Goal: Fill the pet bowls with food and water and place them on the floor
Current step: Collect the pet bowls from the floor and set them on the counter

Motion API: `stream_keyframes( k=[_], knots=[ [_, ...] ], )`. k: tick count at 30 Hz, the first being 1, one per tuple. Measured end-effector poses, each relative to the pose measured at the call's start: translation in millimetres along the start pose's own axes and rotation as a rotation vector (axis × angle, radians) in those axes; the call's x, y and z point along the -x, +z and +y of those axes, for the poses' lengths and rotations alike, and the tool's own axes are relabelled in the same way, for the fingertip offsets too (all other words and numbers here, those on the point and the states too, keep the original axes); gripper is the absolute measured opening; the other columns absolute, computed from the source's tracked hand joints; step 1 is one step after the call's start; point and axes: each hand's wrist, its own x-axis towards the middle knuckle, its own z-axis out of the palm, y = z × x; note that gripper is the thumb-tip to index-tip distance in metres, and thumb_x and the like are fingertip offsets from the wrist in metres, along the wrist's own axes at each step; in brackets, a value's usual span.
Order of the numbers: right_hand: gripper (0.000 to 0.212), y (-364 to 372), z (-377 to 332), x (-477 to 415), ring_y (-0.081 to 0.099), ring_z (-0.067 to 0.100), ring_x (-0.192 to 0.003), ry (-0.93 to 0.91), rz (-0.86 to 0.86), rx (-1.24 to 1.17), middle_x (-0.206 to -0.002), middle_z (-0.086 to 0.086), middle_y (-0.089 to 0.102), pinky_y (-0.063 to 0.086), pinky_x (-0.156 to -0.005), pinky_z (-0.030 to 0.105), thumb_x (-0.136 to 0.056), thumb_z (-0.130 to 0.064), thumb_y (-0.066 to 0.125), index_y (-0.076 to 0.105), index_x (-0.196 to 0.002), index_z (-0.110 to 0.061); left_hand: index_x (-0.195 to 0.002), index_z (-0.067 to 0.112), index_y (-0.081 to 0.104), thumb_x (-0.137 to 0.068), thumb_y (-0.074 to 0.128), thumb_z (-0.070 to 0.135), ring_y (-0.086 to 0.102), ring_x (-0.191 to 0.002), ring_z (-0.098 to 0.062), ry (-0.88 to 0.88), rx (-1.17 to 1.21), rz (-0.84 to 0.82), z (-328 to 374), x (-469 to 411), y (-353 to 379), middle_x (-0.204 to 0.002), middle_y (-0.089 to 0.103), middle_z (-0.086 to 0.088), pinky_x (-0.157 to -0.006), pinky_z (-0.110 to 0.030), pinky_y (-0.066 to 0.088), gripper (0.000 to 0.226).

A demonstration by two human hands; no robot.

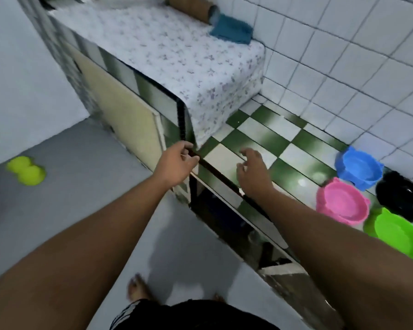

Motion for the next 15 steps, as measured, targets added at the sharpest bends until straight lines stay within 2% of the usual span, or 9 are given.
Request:
stream_keyframes(
  k=[5, 9, 13, 15],
  knots=[
    [0.044, 96.8, -98.1, -25.7, 0.055, 0.024, -0.112, -0.144, -0.205, -0.001, -0.136, 0.008, 0.047, 0.047, -0.098, 0.037, -0.095, -0.015, 0.053, 0.046, -0.139, -0.018, -0.119, 0.021, 0.066, -0.089, 0.074, 0.028, 0.063, -0.087, -0.018, -0.101, 0.028, 0.122, -81.5, 3.0, -98.3, -0.099, 0.065, -0.001, -0.08, -0.026, 0.049, 0.032],
    [0.046, 184.4, -188.1, -42.7, 0.054, 0.015, -0.104, -0.147, -0.287, -0.022, -0.141, 0.003, 0.044, 0.048, -0.098, 0.035, -0.098, -0.019, 0.054, 0.043, -0.143, -0.021, -0.119, 0.018, 0.067, -0.09, 0.076, 0.027, 0.061, -0.086, -0.017, -0.176, 0.029, 0.228, -151.3, 5.0, -190.8, -0.098, 0.063, 0.001, -0.077, -0.022, 0.042, 0.032],
    [0.045, 258.7, -269.7, -63.2, 0.057, 0.015, -0.099, -0.204, -0.303, -0.058, -0.14, 0.006, 0.045, 0.047, -0.091, 0.027, -0.097, -0.019, 0.057, 0.046, -0.141, -0.019, -0.115, 0.021, 0.067, -0.087, 0.078, 0.032, 0.062, -0.086, -0.019, -0.271, 0.063, 0.352, -224.4, 10.1, -280.2, -0.097, 0.063, 0.0, -0.086, -0.035, 0.055, 0.032],
    [0.045, 290.5, -302.5, -72.9, 0.059, 0.021, -0.102, -0.247, -0.316, -0.056, -0.136, 0.01, 0.048, 0.049, -0.093, 0.032, -0.095, -0.017, 0.059, 0.048, -0.138, -0.014, -0.11, 0.025, 0.065, -0.086, 0.079, 0.034, 0.063, -0.084, -0.021, -0.323, 0.094, 0.421, -256.2, 16.8, -315.5, -0.095, 0.063, 0.0, -0.085, -0.038, 0.055, 0.03]
  ],
)
